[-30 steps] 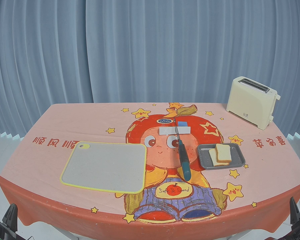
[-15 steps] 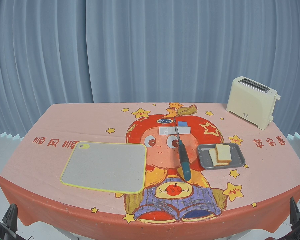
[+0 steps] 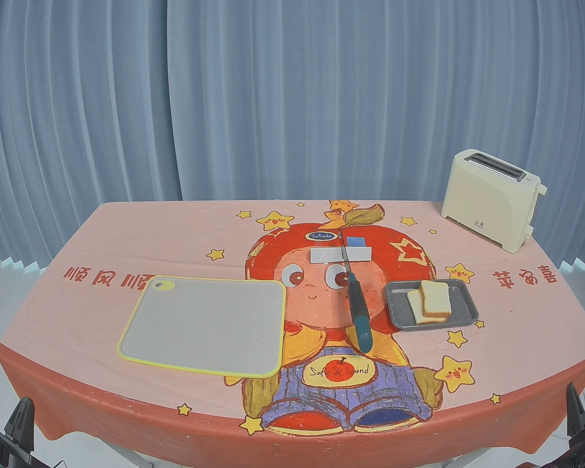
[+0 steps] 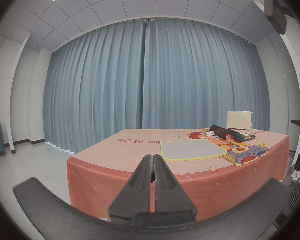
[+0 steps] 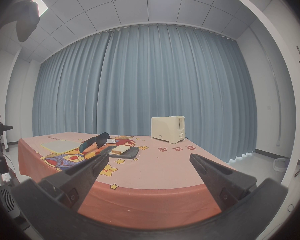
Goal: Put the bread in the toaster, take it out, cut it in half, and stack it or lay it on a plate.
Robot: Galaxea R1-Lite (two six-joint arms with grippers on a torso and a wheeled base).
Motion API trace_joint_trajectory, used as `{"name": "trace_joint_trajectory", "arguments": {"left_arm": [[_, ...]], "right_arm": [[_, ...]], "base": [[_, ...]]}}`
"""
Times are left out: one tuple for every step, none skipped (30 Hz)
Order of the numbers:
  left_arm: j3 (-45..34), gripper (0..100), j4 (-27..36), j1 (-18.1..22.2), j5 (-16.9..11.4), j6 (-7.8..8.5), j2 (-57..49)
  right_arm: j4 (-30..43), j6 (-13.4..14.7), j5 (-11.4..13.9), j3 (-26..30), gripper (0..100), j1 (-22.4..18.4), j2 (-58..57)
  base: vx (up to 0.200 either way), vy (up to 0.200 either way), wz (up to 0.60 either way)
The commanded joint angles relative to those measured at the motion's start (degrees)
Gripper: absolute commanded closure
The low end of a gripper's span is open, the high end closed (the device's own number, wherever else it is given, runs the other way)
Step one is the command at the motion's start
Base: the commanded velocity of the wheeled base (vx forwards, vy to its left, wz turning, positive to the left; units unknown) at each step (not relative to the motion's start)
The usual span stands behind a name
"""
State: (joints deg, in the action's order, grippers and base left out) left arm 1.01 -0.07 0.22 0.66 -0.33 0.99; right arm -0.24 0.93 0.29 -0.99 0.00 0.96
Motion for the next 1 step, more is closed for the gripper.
{"name": "trace_joint_trajectory", "arguments": {"left_arm": [[-1.01, 100, -0.01, 0.04, 0.04, -0.02, 0.07]], "right_arm": [[-0.02, -0.14, 0.06, 0.99, 0, 0.00, -0.96]], "base": [[0.000, 0.000, 0.00]]}}
